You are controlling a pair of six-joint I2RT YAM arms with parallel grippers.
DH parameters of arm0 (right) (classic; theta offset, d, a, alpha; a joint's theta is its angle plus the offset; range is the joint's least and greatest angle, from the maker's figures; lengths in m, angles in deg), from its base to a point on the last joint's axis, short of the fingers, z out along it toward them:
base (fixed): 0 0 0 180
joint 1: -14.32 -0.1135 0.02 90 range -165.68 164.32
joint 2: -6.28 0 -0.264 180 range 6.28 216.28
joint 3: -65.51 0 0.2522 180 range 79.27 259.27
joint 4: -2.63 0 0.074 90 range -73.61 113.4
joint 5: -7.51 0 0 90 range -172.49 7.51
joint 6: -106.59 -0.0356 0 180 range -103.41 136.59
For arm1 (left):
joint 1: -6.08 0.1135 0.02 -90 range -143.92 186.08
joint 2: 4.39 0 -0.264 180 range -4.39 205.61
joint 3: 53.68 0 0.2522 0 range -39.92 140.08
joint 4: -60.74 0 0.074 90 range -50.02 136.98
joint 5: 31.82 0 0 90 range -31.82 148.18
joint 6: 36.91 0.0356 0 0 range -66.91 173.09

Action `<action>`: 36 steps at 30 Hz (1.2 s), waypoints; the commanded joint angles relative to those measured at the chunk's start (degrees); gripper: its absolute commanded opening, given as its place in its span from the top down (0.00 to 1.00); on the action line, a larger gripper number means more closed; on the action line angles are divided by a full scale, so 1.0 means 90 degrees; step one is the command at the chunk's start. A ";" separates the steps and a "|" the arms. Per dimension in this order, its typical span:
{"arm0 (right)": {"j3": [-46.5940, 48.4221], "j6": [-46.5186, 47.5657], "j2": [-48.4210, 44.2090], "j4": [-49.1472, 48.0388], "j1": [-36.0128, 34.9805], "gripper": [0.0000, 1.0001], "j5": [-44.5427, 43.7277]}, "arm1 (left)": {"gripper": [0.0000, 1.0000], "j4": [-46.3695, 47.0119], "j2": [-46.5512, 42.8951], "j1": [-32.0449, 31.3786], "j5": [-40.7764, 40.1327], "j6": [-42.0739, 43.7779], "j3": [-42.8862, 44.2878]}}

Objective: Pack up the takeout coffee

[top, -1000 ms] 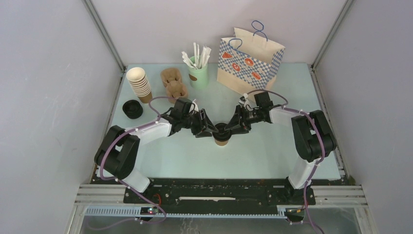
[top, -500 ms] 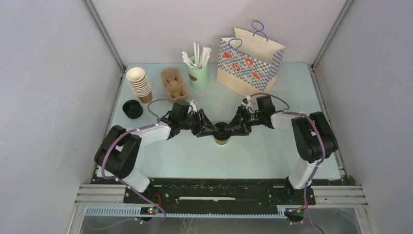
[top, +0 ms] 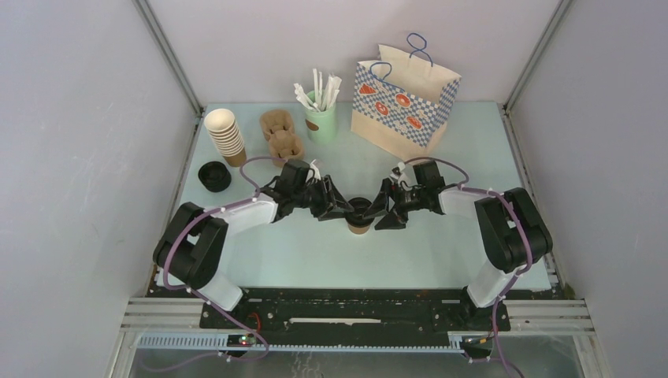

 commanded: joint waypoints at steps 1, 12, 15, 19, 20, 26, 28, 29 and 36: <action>-0.0165 -0.0026 0.0278 -0.0231 -0.0087 0.16 -0.0760 | 0.51 -0.1554 0.0443 -0.0133 -0.1127 0.0624 -0.0278; -0.1680 -0.0587 0.0309 -0.1348 -0.0132 0.30 -0.1898 | 0.53 -0.1278 0.0639 -0.0132 -0.1368 0.0617 -0.0901; -0.1171 -0.0464 -0.0081 -0.1114 0.0052 0.22 -0.1053 | 0.53 -0.1566 0.0587 -0.0131 -0.1412 0.0803 -0.0653; -0.0173 -0.0144 -0.0653 -0.0343 0.0296 0.07 -0.0456 | 0.53 -0.1962 0.0530 -0.0148 -0.1504 0.1037 -0.0301; 0.0038 -0.0135 -0.0643 -0.0324 0.0379 0.06 -0.0292 | 0.53 -0.2014 0.0546 -0.0159 -0.1508 0.1072 -0.0239; 0.0910 0.0269 0.0306 0.0254 0.0464 0.12 0.0107 | 0.53 -0.2036 0.0587 -0.0195 -0.1441 0.1055 -0.0098; 0.0909 0.0271 0.0531 0.0192 0.0393 0.15 0.0212 | 0.53 -0.2044 0.0561 -0.0202 -0.1444 0.1039 -0.0084; 0.0907 0.0312 0.0622 0.0189 0.0345 0.15 0.0249 | 0.53 -0.2051 0.0560 -0.0202 -0.1454 0.1035 -0.0077; 0.0606 -0.0002 0.1173 -0.0222 0.0348 0.21 -0.0106 | 0.53 -0.2060 0.0554 -0.0212 -0.1488 0.1016 -0.0115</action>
